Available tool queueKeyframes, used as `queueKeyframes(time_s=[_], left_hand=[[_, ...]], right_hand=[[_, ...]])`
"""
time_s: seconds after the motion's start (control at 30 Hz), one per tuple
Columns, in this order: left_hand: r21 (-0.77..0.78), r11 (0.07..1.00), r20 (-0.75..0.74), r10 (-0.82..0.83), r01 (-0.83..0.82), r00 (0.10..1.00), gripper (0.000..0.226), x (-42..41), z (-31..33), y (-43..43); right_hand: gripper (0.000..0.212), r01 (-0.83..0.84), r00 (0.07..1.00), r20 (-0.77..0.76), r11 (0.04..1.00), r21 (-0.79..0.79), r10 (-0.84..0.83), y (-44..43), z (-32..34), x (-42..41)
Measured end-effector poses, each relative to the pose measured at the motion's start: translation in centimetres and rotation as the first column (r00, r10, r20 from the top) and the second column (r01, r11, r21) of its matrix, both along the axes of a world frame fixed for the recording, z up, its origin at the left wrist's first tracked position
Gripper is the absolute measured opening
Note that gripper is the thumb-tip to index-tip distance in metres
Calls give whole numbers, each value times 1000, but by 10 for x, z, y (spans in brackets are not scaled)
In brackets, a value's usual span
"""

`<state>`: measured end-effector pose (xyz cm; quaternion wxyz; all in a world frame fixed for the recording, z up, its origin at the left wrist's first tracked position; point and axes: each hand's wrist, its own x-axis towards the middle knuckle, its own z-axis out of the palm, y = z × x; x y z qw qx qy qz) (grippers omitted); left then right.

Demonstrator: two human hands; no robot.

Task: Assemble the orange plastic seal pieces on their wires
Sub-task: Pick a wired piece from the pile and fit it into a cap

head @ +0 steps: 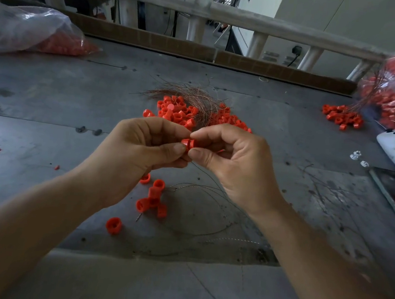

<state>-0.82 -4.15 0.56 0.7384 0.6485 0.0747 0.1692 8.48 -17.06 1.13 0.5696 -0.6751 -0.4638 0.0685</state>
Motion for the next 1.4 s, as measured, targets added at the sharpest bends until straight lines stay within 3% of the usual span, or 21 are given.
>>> queueKeyframes(time_s=[0.4, 0.57, 0.83, 1.4], left_hand=[[88, 994, -41, 61, -57, 997, 19, -1, 0, 0], [75, 997, -55, 23, -18, 998, 21, -2, 2, -1], [-26, 999, -88, -29, 27, 996, 19, -5, 6, -4], [-90, 991, -91, -104, 96, 990, 20, -5, 4, -5]], right_hand=[[24, 107, 982, 156, 994, -7, -104, 2, -5, 0], [22, 86, 986, 140, 996, -4, -85, 0, -4, 1], [20, 74, 967, 242, 997, 30, -79, -4, -2, 1], [23, -51, 987, 154, 998, 45, 43, -4, -2, 9]])
